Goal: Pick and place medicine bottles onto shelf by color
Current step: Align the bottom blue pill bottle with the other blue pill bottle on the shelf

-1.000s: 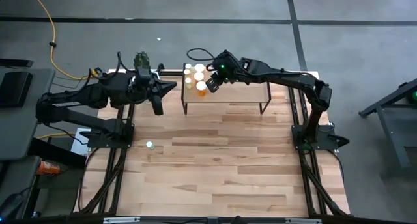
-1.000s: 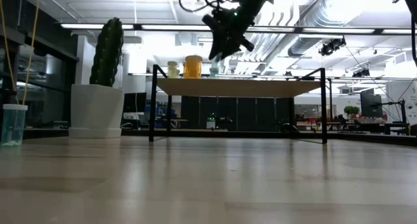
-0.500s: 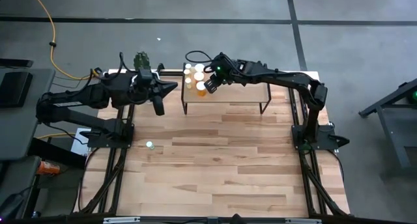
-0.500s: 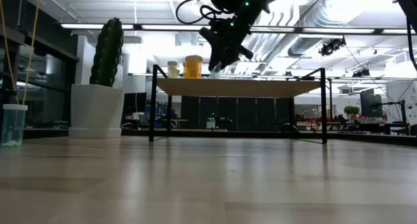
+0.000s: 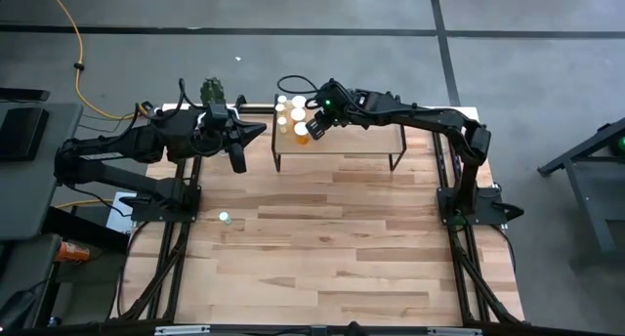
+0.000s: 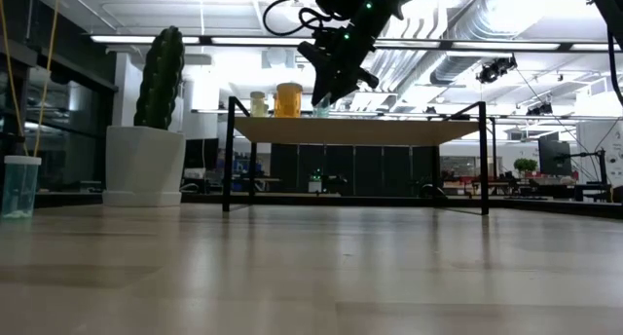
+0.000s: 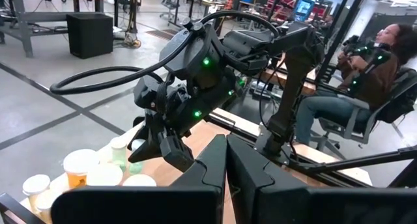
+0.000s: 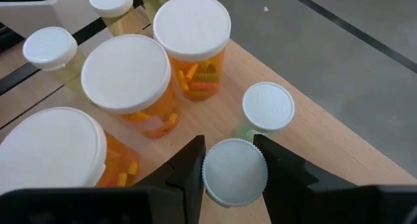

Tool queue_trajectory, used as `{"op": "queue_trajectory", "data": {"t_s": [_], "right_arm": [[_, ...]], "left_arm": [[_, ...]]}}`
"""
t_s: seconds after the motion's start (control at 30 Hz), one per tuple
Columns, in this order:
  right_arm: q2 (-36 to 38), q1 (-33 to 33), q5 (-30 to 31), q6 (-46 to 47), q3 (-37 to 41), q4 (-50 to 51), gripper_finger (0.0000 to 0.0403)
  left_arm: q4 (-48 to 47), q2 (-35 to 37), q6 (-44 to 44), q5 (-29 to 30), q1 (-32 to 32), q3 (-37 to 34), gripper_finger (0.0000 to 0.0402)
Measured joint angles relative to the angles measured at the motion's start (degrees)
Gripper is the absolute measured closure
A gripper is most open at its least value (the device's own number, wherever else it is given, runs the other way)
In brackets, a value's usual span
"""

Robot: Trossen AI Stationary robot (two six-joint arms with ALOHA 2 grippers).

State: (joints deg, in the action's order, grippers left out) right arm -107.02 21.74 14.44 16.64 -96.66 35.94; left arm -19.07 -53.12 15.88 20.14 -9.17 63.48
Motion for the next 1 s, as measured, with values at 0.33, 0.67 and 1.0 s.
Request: {"op": "queue_trajectory", "data": {"t_s": [0.33, 0.67, 1.0], "right_arm": [[0.00, 0.00, -1.33, 0.02, 0.00, -0.22, 0.0284], [0.00, -0.02, -2.47, 1.26, 0.00, -0.09, 0.0284], [0.00, -0.02, -2.45, 1.30, 0.00, 0.21, 0.0247]], "left_arm": [[0.00, 0.00, 0.00, 0.00, 0.00, 0.00, 0.0401], [0.02, 0.00, 0.00, 0.00, 0.00, 0.00, 0.0401], [0.02, 0.00, 0.02, -0.01, 0.00, 0.00, 0.0401]]}}
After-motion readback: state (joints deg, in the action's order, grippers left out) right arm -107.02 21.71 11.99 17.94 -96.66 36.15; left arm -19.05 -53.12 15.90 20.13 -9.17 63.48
